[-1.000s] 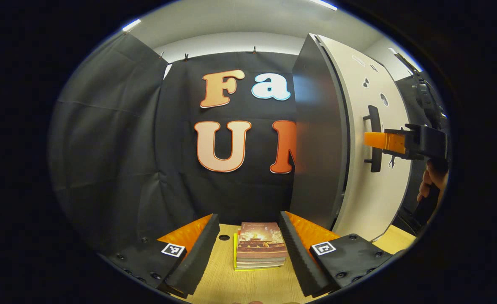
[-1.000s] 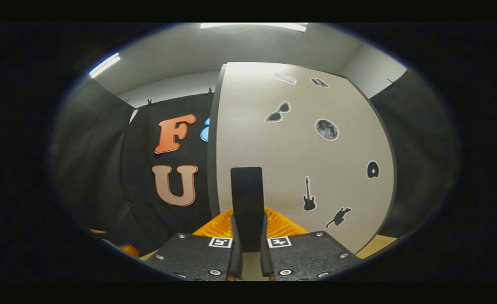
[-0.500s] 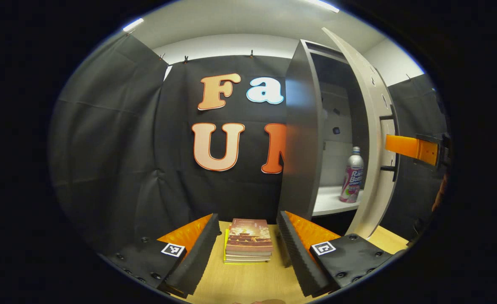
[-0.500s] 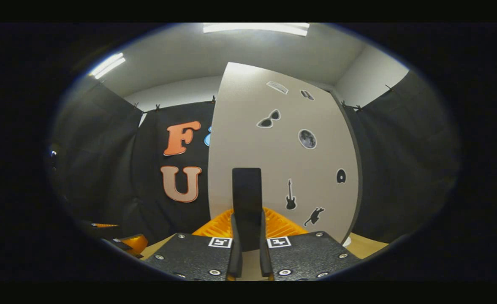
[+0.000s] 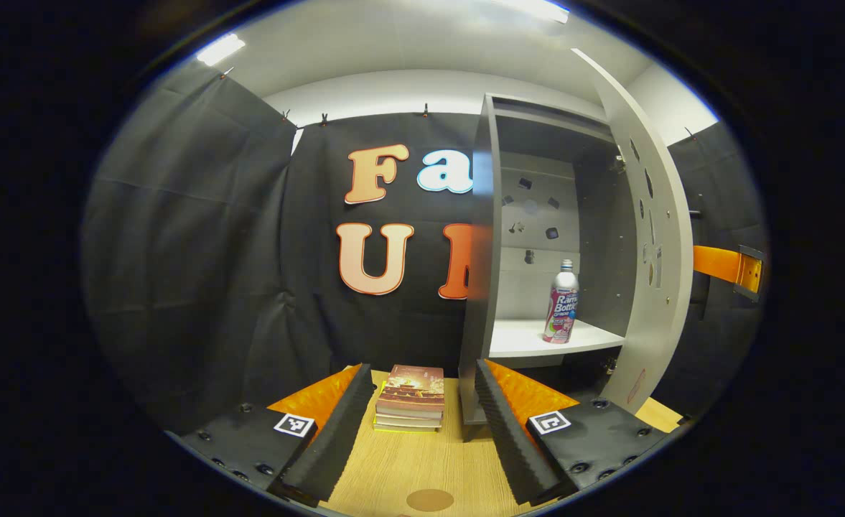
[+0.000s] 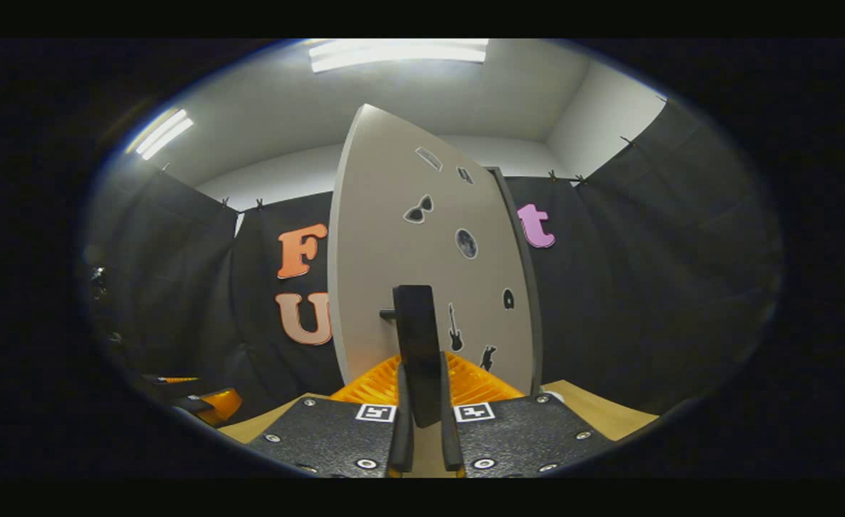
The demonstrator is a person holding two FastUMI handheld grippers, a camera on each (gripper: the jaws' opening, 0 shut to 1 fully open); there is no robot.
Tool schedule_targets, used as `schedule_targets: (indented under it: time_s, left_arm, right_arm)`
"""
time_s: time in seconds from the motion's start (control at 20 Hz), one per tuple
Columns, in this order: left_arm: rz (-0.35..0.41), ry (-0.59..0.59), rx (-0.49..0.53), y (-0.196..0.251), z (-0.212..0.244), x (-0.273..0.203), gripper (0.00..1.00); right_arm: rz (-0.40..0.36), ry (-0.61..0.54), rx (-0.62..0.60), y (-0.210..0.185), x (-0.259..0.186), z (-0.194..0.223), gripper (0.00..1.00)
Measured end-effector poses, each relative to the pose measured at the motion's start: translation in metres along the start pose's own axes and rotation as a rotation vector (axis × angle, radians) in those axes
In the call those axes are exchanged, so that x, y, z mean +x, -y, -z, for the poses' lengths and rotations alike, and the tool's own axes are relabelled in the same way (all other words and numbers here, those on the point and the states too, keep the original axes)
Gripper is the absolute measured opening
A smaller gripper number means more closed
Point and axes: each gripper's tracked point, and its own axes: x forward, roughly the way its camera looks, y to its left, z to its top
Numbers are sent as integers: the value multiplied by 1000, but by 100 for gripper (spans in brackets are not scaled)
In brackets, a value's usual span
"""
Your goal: Open the cabinet door with the right hand, grasp the bottle in the cabinet with the left hand and place it on the coaster, then close the cabinet door with the right hand.
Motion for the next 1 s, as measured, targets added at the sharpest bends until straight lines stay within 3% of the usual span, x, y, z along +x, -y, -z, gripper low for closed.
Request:
schedule_targets:
  time_s: [0.1,0.6,0.75,1.0]
  left_arm:
    - [26,-2,14,13,-4,-7,93]
    - [173,7,5,65,-26,12,93]
    - [187,-10,-1,70,-23,16,93]
    - [180,-12,-12,69,-23,21,93]
  right_arm:
    - [17,-8,-17,21,-7,-3,12]
    - [154,1,14,129,-43,-18,19]
    - [199,22,-54,157,-45,-29,19]
    - [182,-5,-135,176,-52,-31,27]
